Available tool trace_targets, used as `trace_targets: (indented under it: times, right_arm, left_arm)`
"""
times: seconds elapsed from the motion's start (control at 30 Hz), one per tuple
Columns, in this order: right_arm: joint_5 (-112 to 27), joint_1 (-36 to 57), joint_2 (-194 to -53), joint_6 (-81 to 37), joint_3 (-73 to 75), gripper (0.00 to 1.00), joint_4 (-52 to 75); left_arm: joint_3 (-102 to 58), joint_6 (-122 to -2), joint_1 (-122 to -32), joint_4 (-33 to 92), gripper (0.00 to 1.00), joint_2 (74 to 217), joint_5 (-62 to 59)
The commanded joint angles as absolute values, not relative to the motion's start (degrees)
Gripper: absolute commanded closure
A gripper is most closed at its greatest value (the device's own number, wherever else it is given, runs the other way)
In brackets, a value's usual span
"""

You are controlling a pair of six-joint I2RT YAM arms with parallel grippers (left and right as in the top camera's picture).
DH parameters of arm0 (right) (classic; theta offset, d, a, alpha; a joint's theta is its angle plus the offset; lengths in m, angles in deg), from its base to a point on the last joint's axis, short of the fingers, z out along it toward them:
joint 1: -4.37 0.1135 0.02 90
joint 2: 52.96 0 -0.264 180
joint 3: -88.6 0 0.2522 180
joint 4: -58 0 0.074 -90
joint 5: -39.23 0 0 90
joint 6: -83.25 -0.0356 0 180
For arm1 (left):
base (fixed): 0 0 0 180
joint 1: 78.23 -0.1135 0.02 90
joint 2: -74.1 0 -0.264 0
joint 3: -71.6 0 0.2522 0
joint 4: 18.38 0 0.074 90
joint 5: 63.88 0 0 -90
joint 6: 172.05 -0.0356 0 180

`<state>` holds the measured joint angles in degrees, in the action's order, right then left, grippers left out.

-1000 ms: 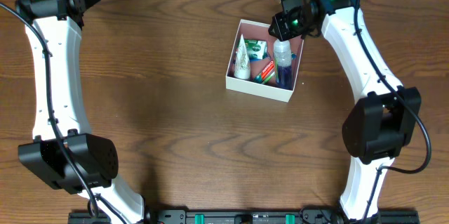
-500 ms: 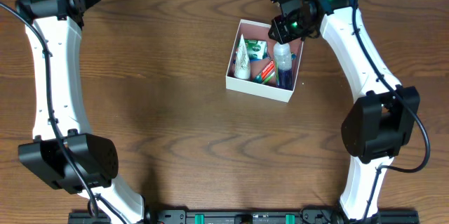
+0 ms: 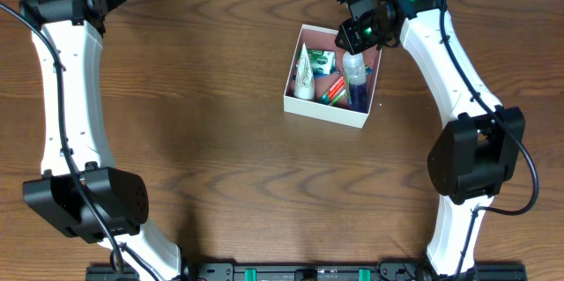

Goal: Pack container
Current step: 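Lower the pump bottle into the box's right side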

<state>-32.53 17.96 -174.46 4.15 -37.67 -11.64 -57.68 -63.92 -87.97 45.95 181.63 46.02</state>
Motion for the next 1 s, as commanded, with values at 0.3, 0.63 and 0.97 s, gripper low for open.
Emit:
trace_targets:
  times: [0.3, 0.63, 0.97]
  right_arm:
    - [-32.1, 18.3, -173.0, 5.3, -38.7, 0.86, -18.9]
    - [-35.4, 18.3, -170.2, 5.3, -38.7, 0.79, -20.1]
    - [-35.9, 18.3, -167.4, 5.1, -38.7, 0.76, -20.1]
  left_arm:
    - [-57.4, -64.2, -88.1, 45.9, 0.02, 181.5, 47.0]
    - [-57.4, -64.2, -88.1, 45.9, 0.02, 181.5, 47.0]
    - [-57.4, -64.2, -88.1, 45.9, 0.02, 181.5, 47.0]
